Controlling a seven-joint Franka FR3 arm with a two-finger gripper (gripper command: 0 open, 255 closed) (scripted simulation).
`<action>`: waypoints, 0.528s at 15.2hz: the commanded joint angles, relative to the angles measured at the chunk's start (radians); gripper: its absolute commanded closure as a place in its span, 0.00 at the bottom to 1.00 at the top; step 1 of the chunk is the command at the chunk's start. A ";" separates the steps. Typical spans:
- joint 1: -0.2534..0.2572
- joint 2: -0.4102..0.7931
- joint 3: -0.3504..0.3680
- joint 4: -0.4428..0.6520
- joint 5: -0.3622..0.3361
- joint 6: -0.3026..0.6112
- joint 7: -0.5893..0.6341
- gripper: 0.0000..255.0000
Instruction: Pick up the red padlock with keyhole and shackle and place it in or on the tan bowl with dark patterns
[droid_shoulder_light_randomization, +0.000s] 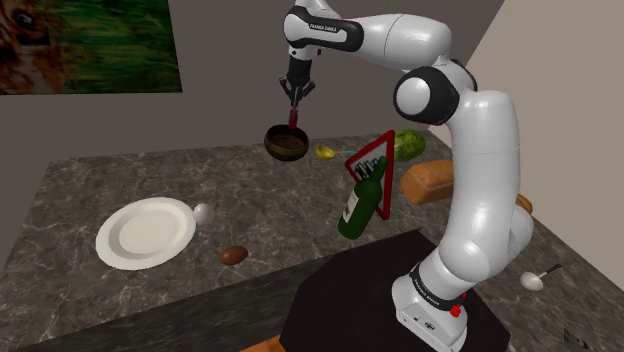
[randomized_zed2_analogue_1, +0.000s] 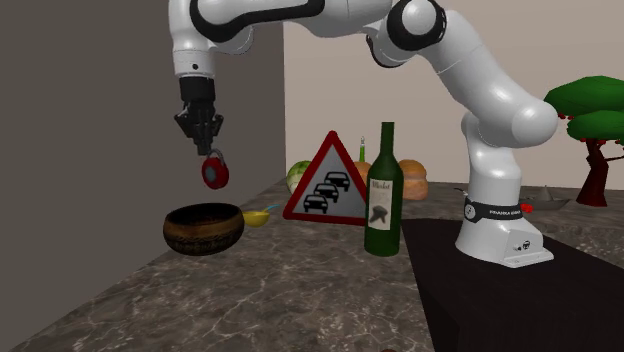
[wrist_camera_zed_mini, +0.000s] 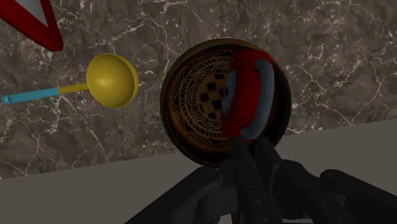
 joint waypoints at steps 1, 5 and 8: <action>0.003 0.070 -0.003 0.105 -0.003 -0.037 -0.004 1.00; 0.001 0.066 -0.003 0.044 -0.003 0.020 -0.003 1.00; -0.001 0.067 -0.003 0.006 -0.004 0.060 -0.003 1.00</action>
